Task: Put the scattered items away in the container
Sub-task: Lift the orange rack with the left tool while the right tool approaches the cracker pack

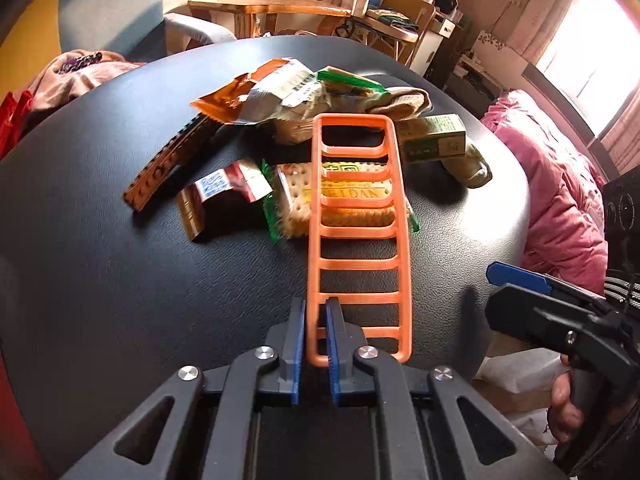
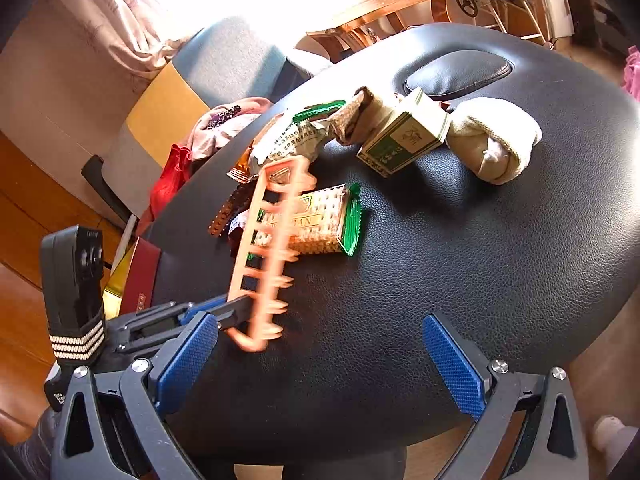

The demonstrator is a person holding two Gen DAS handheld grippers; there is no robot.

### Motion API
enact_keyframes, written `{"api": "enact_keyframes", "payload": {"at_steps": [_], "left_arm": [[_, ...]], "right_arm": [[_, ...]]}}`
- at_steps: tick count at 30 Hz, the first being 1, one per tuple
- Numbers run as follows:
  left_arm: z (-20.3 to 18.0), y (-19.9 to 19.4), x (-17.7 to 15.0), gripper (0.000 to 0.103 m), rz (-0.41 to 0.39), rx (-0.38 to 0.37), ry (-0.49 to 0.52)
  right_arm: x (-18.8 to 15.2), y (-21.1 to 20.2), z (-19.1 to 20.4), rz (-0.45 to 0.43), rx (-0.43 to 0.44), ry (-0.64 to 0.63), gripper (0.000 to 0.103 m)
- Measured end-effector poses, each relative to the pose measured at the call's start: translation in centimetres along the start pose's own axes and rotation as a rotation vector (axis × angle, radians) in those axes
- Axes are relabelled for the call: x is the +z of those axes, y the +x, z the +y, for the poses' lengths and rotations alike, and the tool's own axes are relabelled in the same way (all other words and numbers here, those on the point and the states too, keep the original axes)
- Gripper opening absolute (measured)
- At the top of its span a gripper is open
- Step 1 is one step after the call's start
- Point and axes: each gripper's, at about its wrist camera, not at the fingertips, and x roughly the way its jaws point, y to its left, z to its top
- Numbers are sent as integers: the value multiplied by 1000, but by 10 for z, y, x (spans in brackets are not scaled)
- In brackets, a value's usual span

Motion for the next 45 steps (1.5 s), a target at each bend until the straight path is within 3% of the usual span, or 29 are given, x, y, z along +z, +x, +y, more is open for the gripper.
{"api": "enact_keyframes", "payload": {"at_steps": [5,11,17,19,20,21,23,31,38,45], "left_arm": [[6,-12,-16,5,-7,21,4],[31,-38,-43,5,-29,83,-59],[50,-62,-67,6,-58,120,-116],[53,-70,-72,18,-84,66,-143],[54,-74,-74,32,-103,48,-154],[54,-78,-75,40,-123,39,-161],[56,-83,-73,42,-140,23,-170],[59,-58,-52,42,-91,57,-221],[57,-47,-45,43,-74,39,-240],[60,-41,-46,43,-76,110,-237]], "right_arm": [[1,-3,13,-34,-10,-52,103],[2,-3,32,-67,-36,-138,103],[2,9,48,-31,-60,-249,91],[3,14,54,-13,-66,-295,87],[4,16,56,-5,-67,-318,86],[5,17,59,0,-67,-340,86],[7,17,64,10,-68,-388,86],[19,16,67,27,-109,-511,86],[40,31,66,88,-135,-652,86],[66,67,77,244,-96,-845,81]]}}
